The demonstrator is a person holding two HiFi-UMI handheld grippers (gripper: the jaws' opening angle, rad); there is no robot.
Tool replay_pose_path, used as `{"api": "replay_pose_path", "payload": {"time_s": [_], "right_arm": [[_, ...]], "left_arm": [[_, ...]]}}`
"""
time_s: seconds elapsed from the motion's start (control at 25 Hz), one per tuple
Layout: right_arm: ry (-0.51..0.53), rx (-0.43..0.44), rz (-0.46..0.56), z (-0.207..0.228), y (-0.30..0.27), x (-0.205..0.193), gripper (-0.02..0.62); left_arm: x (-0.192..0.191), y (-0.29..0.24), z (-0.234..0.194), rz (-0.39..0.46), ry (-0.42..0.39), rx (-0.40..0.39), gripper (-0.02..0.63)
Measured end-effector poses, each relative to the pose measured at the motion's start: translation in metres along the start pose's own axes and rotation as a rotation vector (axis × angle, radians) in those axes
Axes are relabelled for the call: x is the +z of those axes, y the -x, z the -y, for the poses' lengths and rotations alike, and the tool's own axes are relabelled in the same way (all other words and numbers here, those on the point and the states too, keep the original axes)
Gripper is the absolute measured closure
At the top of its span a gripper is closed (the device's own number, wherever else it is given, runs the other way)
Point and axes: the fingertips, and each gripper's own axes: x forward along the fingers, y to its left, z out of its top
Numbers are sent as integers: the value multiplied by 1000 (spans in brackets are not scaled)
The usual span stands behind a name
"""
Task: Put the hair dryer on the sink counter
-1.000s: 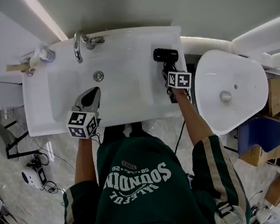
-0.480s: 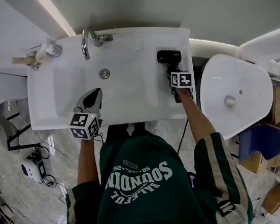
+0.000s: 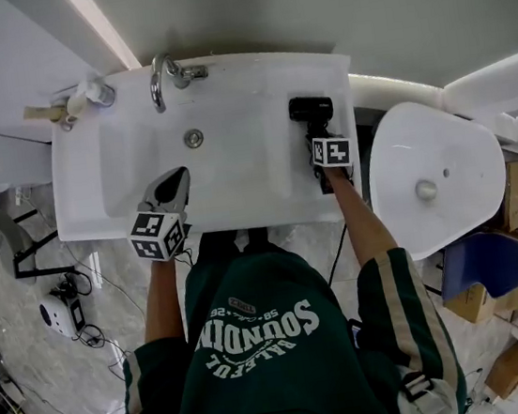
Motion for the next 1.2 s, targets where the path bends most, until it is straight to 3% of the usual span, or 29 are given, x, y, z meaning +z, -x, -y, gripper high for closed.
{"api": "replay_pose_path", "payload": {"time_s": [0.52, 0.84, 0.96, 1.2], "right_arm": [[8, -6, 35, -1, 28, -2, 410], [38, -33, 180, -5, 74, 20, 410], [62, 3, 238, -19, 88, 35, 411], [164, 120, 328, -68, 111, 55, 572]], "left_arm": [[2, 11, 9, 27, -9, -1, 554], [9, 23, 17, 67, -19, 9, 554], [13, 28, 20, 85, -22, 16, 554], [18, 33, 26, 106, -25, 27, 554]]}}
